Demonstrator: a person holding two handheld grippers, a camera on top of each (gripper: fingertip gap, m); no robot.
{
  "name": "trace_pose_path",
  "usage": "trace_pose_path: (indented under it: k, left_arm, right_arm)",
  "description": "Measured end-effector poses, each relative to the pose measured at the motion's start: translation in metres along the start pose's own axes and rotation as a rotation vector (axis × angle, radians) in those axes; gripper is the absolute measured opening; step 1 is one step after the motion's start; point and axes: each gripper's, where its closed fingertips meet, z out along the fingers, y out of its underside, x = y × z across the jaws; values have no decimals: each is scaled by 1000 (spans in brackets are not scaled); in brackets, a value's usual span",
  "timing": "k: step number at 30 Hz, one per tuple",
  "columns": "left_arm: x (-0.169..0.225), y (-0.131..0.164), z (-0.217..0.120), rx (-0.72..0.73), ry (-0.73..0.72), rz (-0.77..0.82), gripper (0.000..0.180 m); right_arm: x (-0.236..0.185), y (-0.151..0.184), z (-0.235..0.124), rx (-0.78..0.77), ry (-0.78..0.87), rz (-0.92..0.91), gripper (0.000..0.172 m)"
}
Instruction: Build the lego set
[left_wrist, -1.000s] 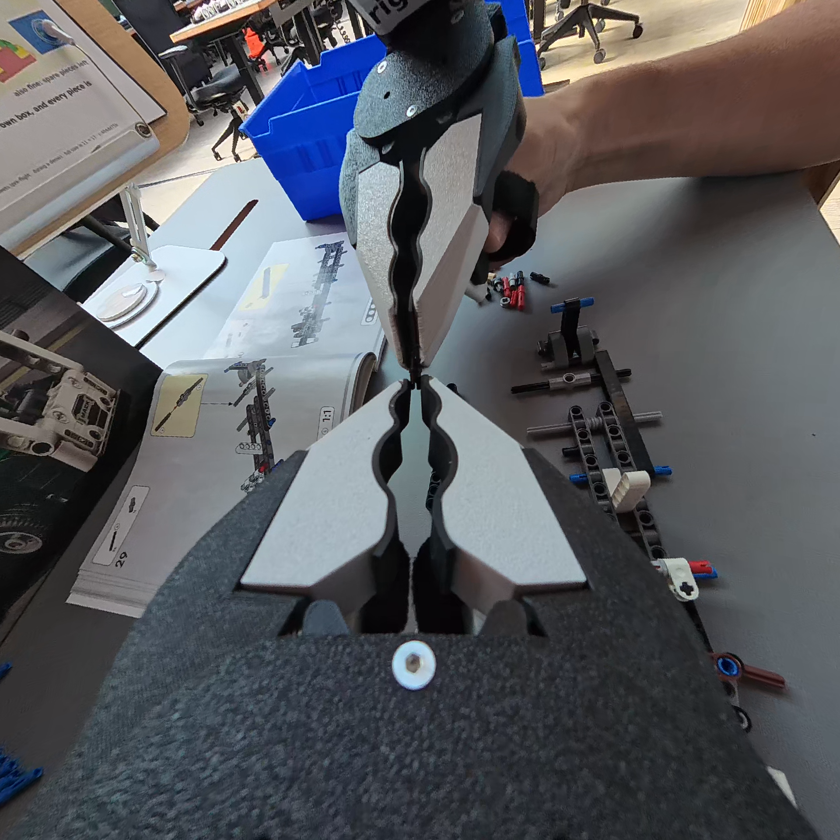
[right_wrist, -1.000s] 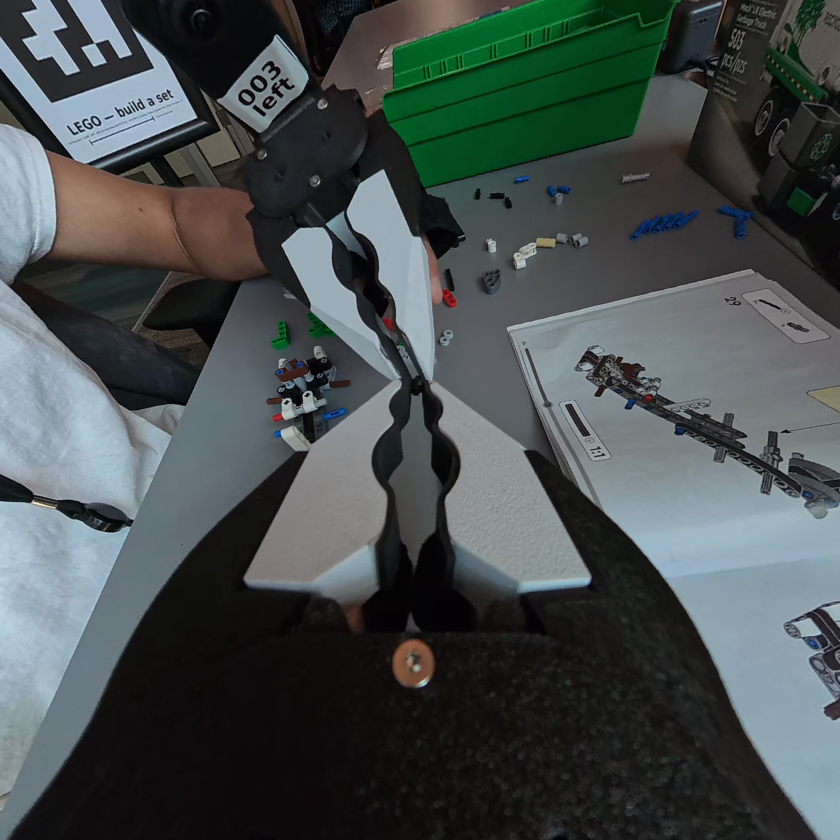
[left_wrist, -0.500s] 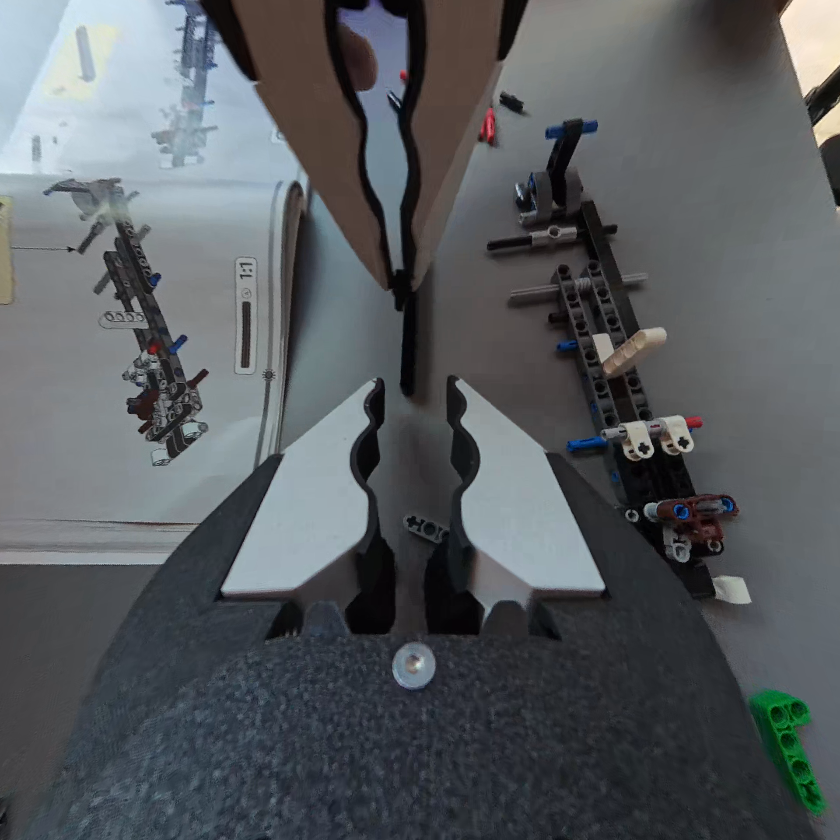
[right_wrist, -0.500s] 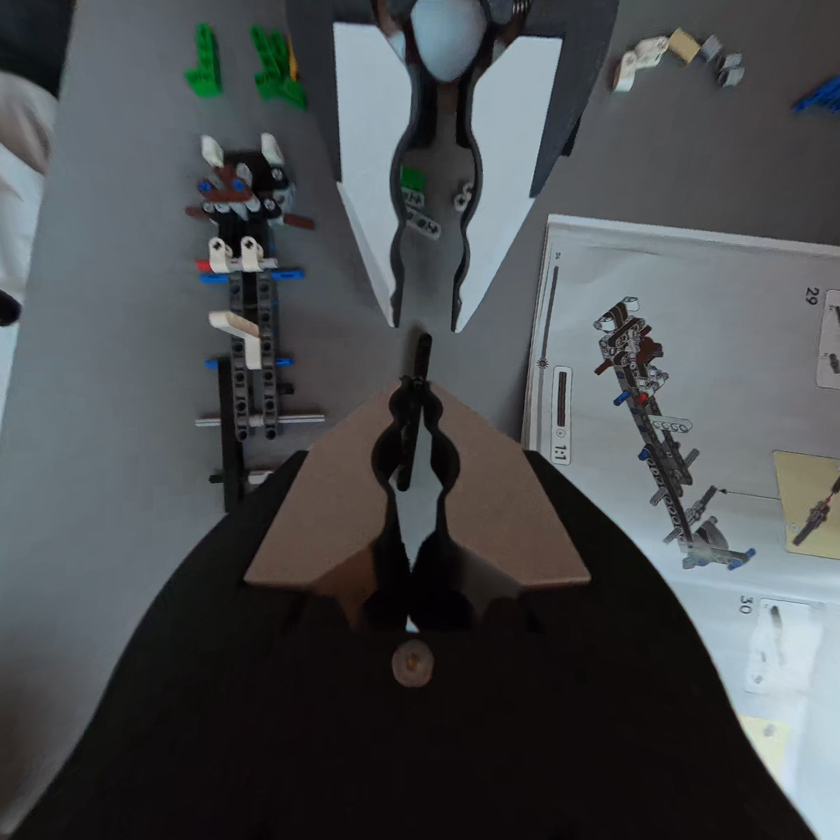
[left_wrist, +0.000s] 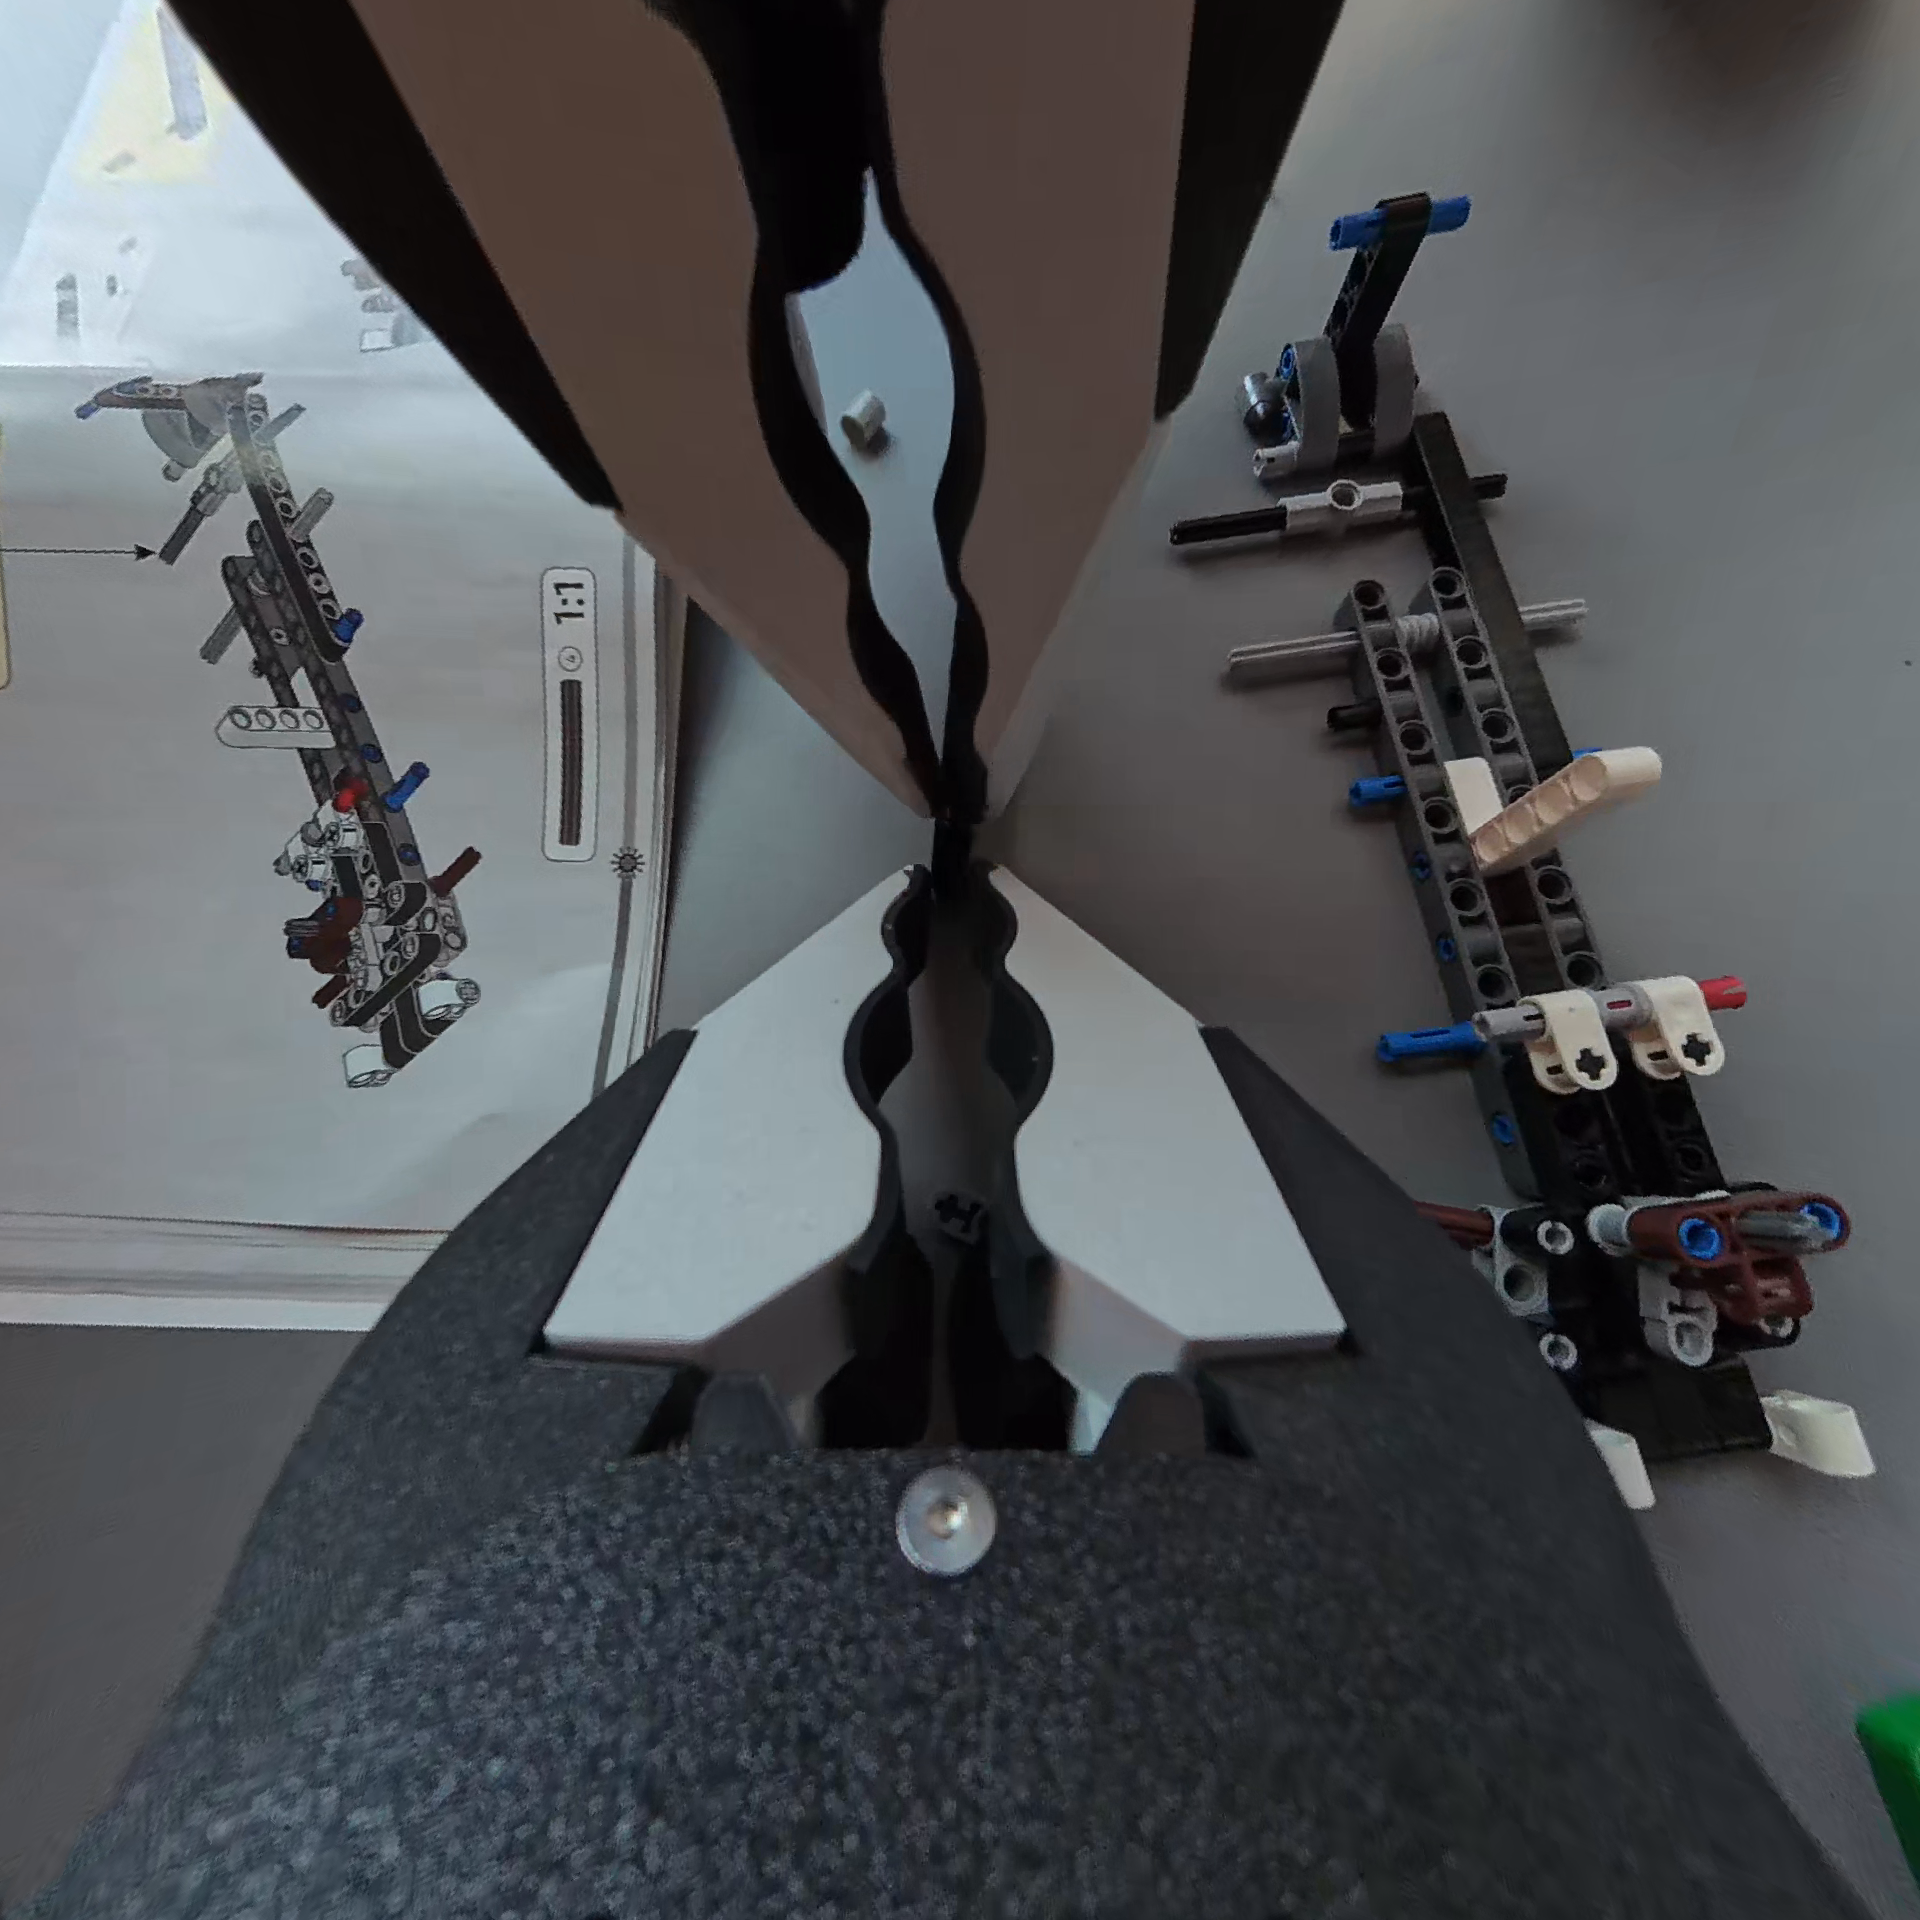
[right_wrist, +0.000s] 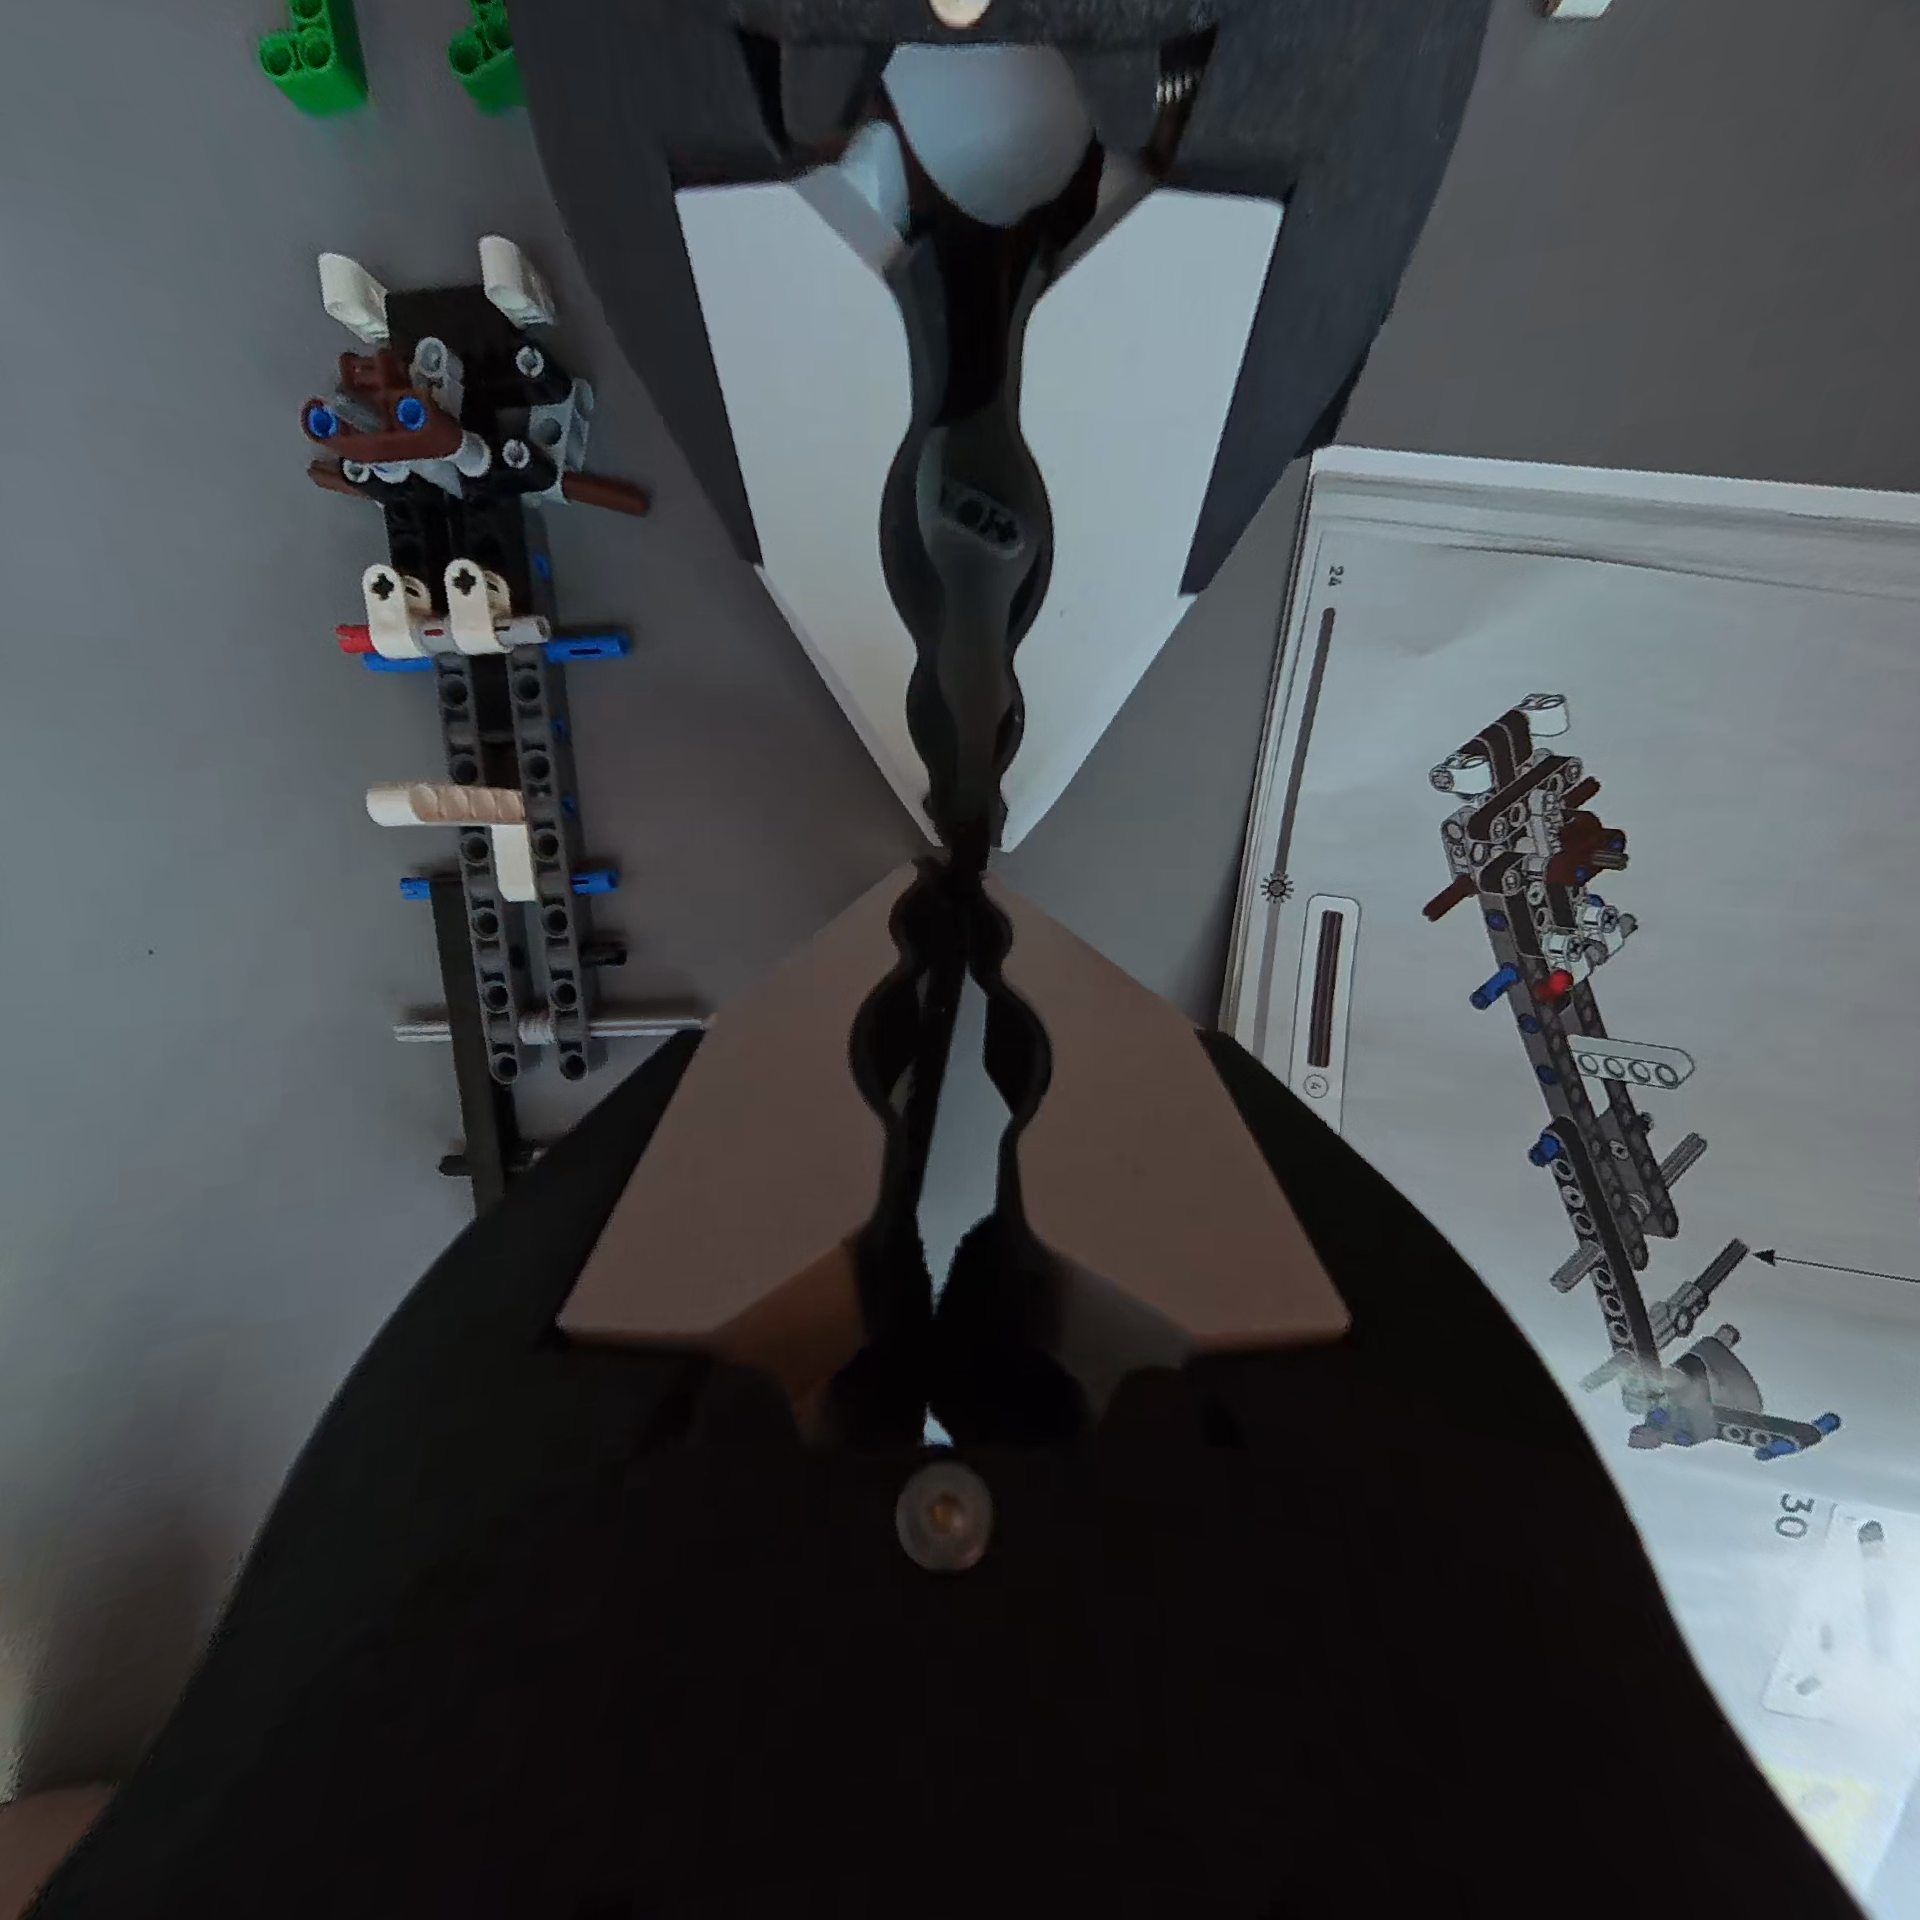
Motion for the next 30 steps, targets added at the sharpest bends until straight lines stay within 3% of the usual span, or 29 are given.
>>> trace_pose_path:
  k: [1, 11, 30]
  left_arm:
    - [0, 0, 1, -1, -2, -4, 6]
    - [0, 0, 1, 0, 7, -13, 6]
    - [-7, -2, 2, -2, -75, -39, 6]
  right_arm:
    - [1, 1, 1, -22, 1, 13, 1]
    - [5, 4, -1, -137, 11, 84, 1]
    - [10, 6, -1, -118, 46, 166, 2]
